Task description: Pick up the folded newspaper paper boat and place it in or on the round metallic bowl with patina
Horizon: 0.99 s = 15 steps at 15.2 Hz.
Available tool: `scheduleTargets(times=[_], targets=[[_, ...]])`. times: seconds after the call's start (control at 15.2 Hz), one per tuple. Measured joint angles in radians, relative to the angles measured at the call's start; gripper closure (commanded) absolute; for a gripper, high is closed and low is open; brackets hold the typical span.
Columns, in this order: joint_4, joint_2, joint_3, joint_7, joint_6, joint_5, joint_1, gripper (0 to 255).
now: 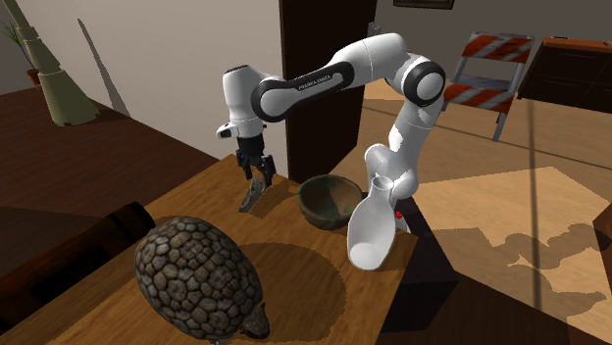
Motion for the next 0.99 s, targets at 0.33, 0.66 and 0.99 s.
scheduleTargets(times=[0.33,0.66,0.99], targets=[[0.001,-0.001,0.000,0.000,0.000,0.000,0.000,255],[0.001,-0.001,0.000,0.001,0.001,0.000,0.000,255],[0.037,-0.004,0.000,0.008,-0.041,-0.002,0.000,255]])
